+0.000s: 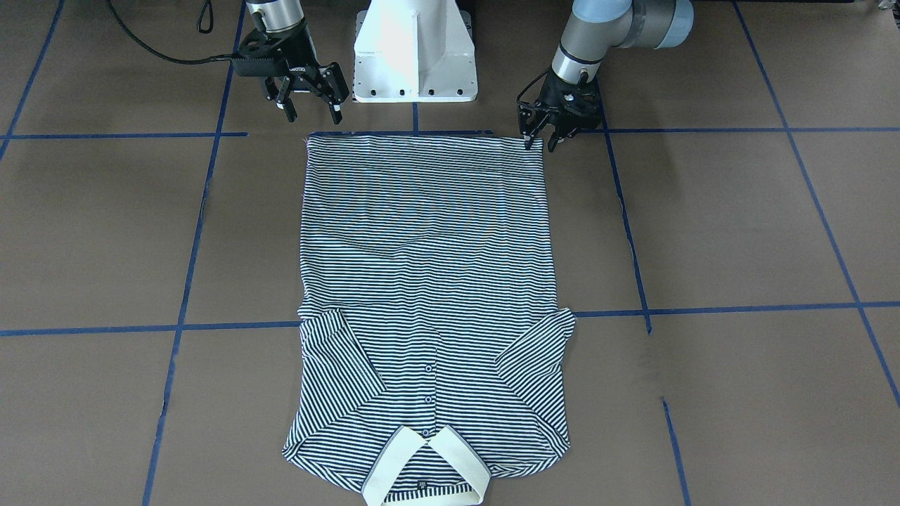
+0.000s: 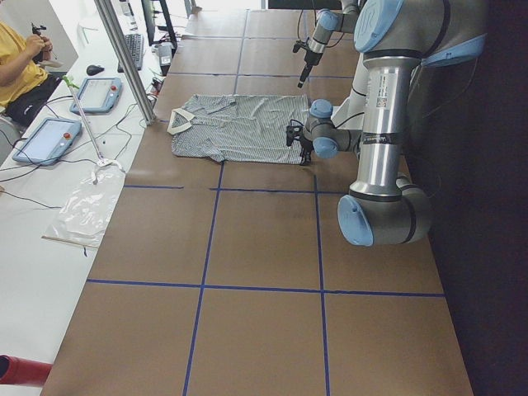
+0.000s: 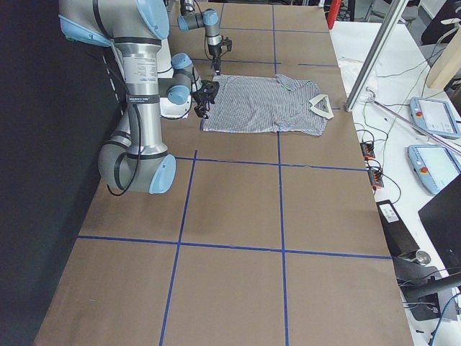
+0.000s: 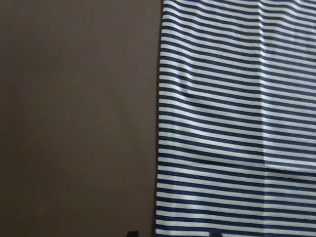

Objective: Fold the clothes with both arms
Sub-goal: 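Move both grippers down to the shirt's hem corners nearest the robot, then grasp the hem corners with both grippers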

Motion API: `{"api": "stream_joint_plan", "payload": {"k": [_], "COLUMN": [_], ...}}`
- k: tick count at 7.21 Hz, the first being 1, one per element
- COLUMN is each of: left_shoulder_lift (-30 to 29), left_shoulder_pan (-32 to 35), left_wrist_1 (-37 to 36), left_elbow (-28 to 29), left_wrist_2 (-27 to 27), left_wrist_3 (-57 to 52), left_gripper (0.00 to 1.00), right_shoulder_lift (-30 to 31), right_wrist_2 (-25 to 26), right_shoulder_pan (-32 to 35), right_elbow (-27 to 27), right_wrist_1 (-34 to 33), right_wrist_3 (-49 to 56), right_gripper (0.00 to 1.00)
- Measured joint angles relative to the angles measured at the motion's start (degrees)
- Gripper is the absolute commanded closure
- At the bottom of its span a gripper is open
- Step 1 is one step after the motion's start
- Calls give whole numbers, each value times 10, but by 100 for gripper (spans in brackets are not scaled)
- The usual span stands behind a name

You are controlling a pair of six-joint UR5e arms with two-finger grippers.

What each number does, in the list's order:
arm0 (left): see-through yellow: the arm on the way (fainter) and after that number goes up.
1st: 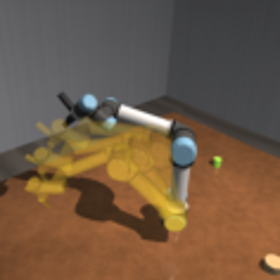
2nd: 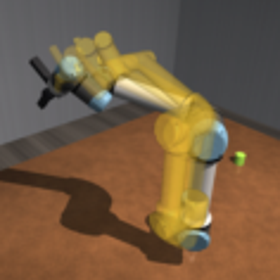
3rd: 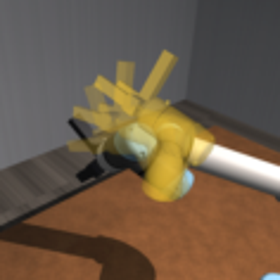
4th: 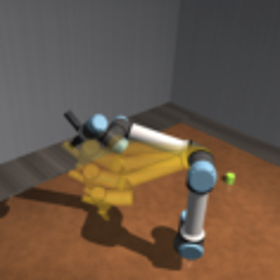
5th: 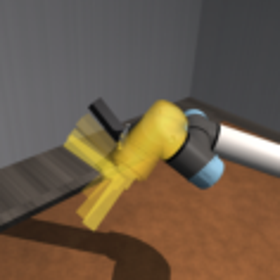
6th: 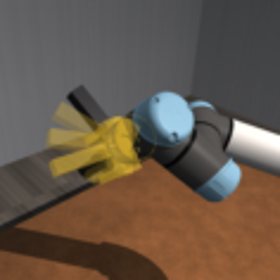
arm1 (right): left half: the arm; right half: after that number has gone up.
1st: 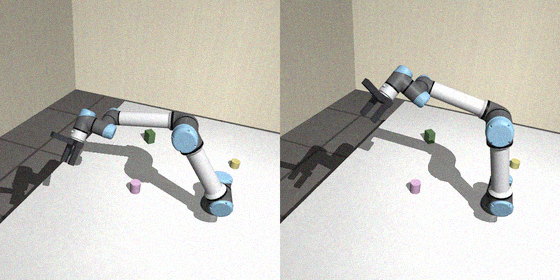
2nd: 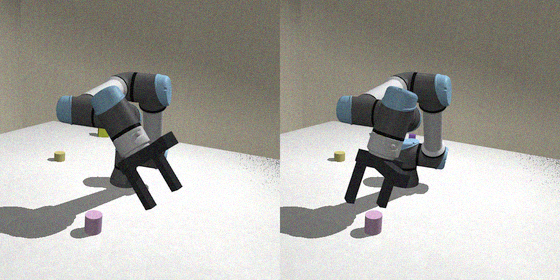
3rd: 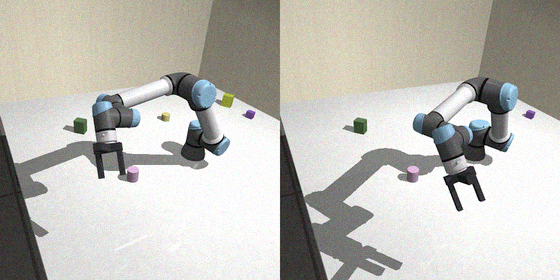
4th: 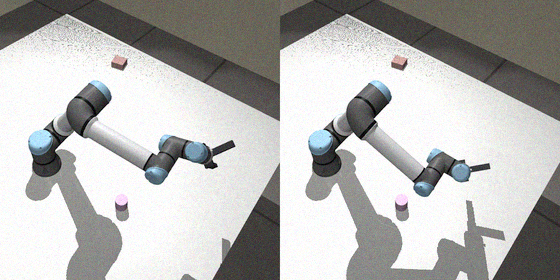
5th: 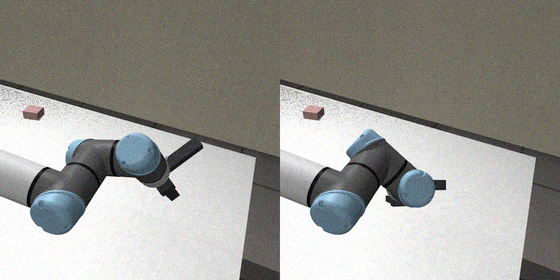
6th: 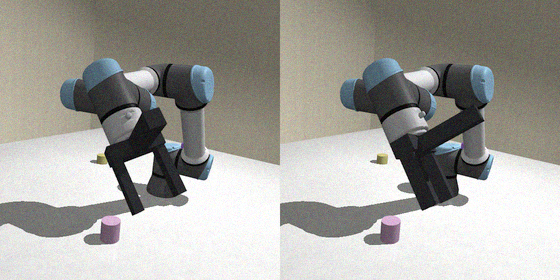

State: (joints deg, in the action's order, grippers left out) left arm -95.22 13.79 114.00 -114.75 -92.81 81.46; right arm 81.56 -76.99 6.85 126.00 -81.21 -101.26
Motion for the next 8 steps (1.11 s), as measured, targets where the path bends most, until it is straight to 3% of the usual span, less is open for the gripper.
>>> {"api": "stream_joint_plan", "payload": {"k": [4,5,7,8], "left_shoulder_lift": [0,1,6,7], "left_shoulder_pan": [-2,-4,-12,-16], "left_wrist_1": [-1,-1,-1,-1], "left_elbow": [1,2,1,0], "left_wrist_2": [0,0,0,0], "left_wrist_3": [3,3,14,19], "left_gripper": [55,62,100,100], "right_shoulder_lift": [0,0,0,0], "right_wrist_2": [0,0,0,0], "right_shoulder_pan": [0,0,0,0], "right_elbow": [0,0,-1,-1], "right_wrist_1": [1,1,0,0], "right_wrist_3": [0,0,0,0], "right_gripper": [4,4,4,4]}}
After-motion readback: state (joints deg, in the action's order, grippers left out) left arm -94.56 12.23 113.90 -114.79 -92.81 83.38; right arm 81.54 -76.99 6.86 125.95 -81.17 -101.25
